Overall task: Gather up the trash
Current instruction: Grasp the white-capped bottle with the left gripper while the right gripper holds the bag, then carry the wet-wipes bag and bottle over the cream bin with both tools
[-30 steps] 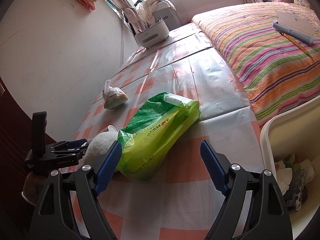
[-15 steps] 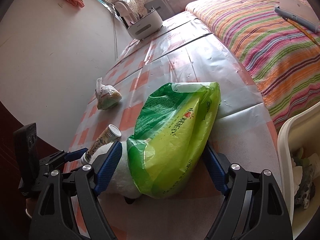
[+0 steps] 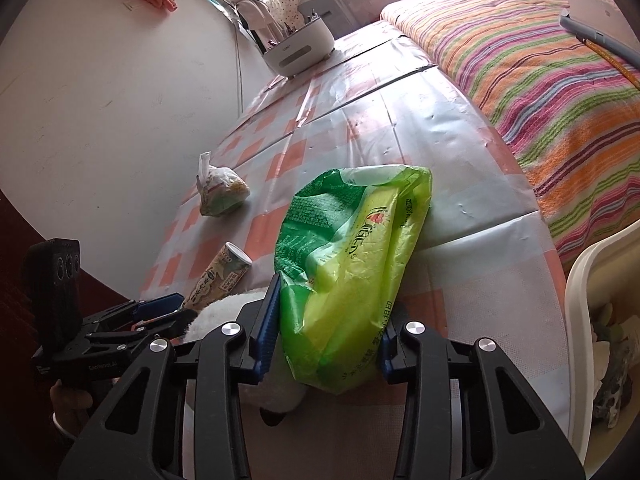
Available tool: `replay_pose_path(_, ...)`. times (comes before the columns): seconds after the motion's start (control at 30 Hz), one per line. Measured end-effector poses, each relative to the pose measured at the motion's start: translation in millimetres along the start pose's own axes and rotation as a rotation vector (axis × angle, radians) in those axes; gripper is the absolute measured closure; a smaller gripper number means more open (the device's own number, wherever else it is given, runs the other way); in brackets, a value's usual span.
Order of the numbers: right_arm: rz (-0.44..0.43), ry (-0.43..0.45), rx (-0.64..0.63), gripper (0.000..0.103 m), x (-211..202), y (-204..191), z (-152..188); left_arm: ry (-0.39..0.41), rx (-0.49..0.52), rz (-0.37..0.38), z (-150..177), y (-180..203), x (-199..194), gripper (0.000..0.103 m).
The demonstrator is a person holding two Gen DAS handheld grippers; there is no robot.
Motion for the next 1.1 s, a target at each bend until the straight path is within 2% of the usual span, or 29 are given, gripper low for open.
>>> replay_pose_path(0.2, -0.011, 0.006, -0.004, 0.069, -1.2, -2.1, 0.5, -0.019, 0.027, -0.004, -0.4, 9.6, 9.2, 0.033)
replay_pose_path(0.23, -0.012, 0.008, -0.004, 0.069, -1.7, -2.2, 0.5, -0.017, 0.028, -0.008, -0.5, 11.1, 9.7, 0.036)
replay_pose_path(0.27, -0.013, 0.010, -0.003, 0.070, -2.2, -2.0, 0.4, -0.017, 0.026, -0.003, -0.7, 11.9, 10.0, 0.045)
replay_pose_path(0.37, -0.018, 0.018, -0.002, 0.071, -5.1, -1.4, 0.4, -0.022, 0.013, 0.001, -1.8, 13.0, 11.9, 0.062)
replay_pose_path(0.43, -0.021, 0.026, 0.000, 0.071, -7.4, -0.5, -0.2, -0.018, 0.011, 0.003, -1.8, 13.7, 12.1, 0.068)
replay_pose_path(0.5, -0.023, 0.037, 0.004, 0.071, -10.4, 0.7, -0.4, -0.011, 0.003, -0.001, -1.1, 14.3, 11.7, 0.068)
replay_pose_path(0.57, -0.026, 0.048, 0.008, 0.071, -14.2, 2.1, -0.4, -0.003, -0.003, -0.002, 0.1, 14.9, 11.7, 0.074)
replay_pose_path(1.1, -0.007, 0.146, -0.019, 0.071, -42.9, 4.0, 0.4, 0.134, -0.090, -0.067, 3.1, 14.9, -14.2, 0.074)
Point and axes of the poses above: each gripper's, at about its wrist camera, not at the fingertips, and x roughly the way its jaws point, y to its right, z to its underside, the point moved 1 cm from there along x, roughly the way its jaws point, and after that the axes turned 1 degree about -y, right-handed, at the moved point
